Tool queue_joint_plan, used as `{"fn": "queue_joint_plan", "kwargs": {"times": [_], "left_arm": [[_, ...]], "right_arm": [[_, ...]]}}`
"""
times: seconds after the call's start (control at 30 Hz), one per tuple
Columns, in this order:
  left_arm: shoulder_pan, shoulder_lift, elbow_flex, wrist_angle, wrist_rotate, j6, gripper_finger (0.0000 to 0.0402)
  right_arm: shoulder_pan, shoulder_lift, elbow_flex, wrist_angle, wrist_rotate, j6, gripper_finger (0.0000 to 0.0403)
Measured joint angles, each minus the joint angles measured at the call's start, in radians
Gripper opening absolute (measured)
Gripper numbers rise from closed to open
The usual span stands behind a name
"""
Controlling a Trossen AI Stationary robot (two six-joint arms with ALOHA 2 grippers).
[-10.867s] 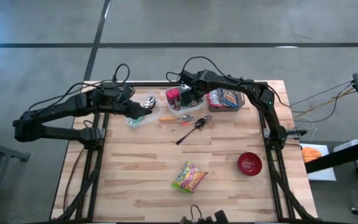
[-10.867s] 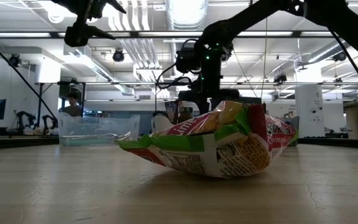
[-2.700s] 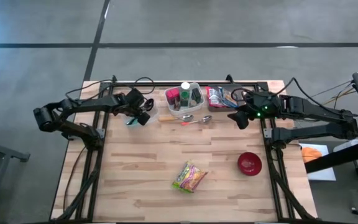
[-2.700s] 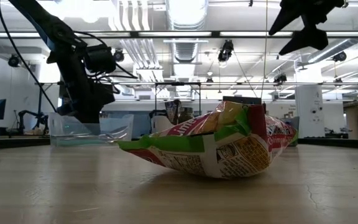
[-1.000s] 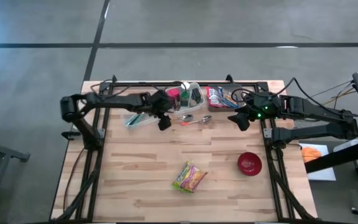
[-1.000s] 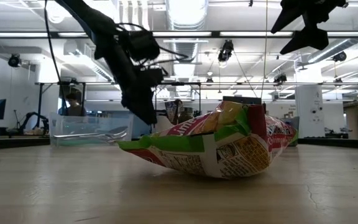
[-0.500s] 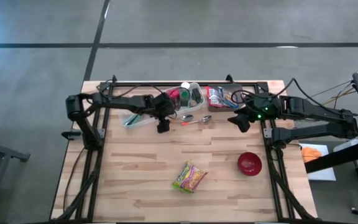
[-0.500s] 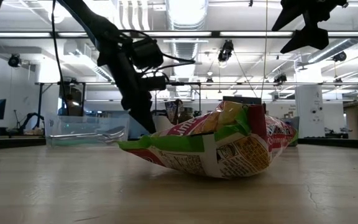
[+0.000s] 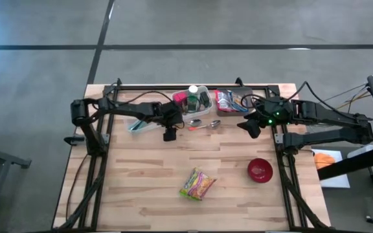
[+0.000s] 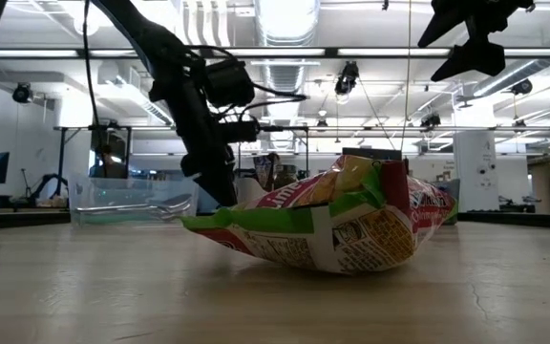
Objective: Pick & Place Food Item
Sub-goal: Put the yellow spoon into the transparent bin
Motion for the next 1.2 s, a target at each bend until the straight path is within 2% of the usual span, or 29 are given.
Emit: {"fn": "queue_joint_plan", "kwargs": {"times": [0.4,0.77,0.9,1.2], "left_arm": [[0.0,0.07,0.006,0.016,-0.015,-0.018,0.0242],[0.006,0.079,0.006,-0.014,0.102,-0.033,0.0235],[-0.006,0.079,0.006,-0.025,0.104,-0.07,0.0196],[-0.035,0.078,0.006,-0.031,0.101,-0.195,0.0057]], "right_arm": [[0.0,0.0,0.0,0.001,-0.003,0.005,0.0322],[0.0,0.0,0.0,0.0,-0.011,0.005,0.0322],[0.0,0.0,0.0,0.0,-0.011,0.005,0.0322],[0.0,0.0,0.0,0.0,-0.011,0.005,0.0322]]}}
